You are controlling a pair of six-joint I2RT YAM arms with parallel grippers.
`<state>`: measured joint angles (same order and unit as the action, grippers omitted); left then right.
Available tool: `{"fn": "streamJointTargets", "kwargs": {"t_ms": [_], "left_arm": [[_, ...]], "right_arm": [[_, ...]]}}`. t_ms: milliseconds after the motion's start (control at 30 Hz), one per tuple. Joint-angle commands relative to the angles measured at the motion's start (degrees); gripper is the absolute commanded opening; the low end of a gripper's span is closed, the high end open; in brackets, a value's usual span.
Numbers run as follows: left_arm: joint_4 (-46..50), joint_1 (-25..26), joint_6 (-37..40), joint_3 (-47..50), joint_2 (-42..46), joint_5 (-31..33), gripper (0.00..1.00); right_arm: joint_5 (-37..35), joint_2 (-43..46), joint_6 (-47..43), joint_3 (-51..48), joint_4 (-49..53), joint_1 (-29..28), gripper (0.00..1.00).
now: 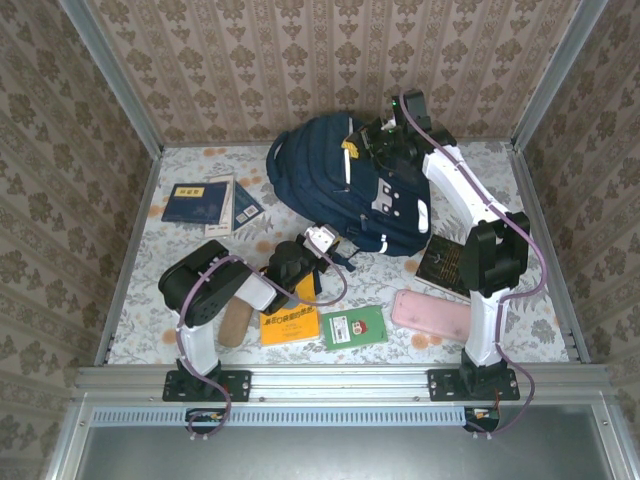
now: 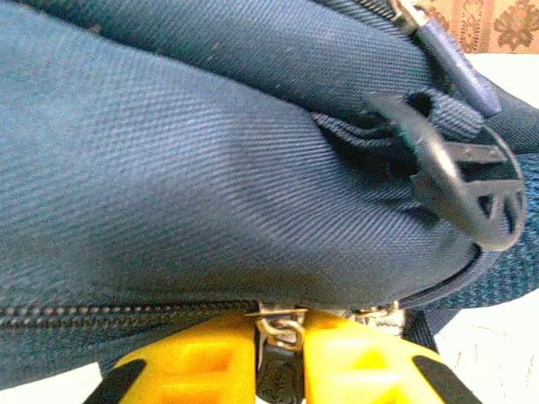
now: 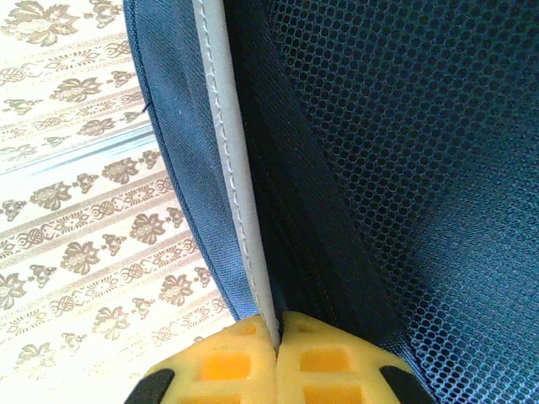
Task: Pack the student bag
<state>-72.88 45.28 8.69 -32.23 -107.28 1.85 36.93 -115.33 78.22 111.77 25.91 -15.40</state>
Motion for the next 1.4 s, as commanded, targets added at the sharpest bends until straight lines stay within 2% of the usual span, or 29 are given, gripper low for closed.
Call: {"fn": "streamJointTargets", "kwargs": {"t_ms": [0,100,367,633,767,900,1367], "left_arm": [[-1.75,0.00,-0.74,0.68,0.80,-0.53,0.08],[-1.65,0.42,-1.19,2.00,2.34,0.08,0.00],[1.30,1.03,-2.60,5.93,7.62,4.59,0.00],[11.63,0.51,-2.80,5.97,12.95,9.26,0.00],[17.94,-0.02,-2.60,4.81,15.66,10.32,0.00],[21.40,-1.36,-2.94,4.56,18.55,10.88,0.00],[38.67,-7.94,-3.05,0.46,27.91,9.05,0.00]], "right_arm": [[2.93,4.53,1.56,-0.09,-3.05,-0.06,0.00],[1.41,4.28,-1.04,-0.06,-1.17,0.14,0.00],[-3.34,2.14,-15.65,5.29,9.91,-0.12,0.00],[-6.00,0.93,-29.86,7.79,16.57,-0.99,0.00],[-7.37,-1.59,-39.24,12.59,22.86,-2.57,0.00],[-12.57,-3.58,-47.54,16.49,28.92,-4.42,0.00],[-19.42,-6.10,-58.72,18.32,33.07,-8.41,0.00]]}}
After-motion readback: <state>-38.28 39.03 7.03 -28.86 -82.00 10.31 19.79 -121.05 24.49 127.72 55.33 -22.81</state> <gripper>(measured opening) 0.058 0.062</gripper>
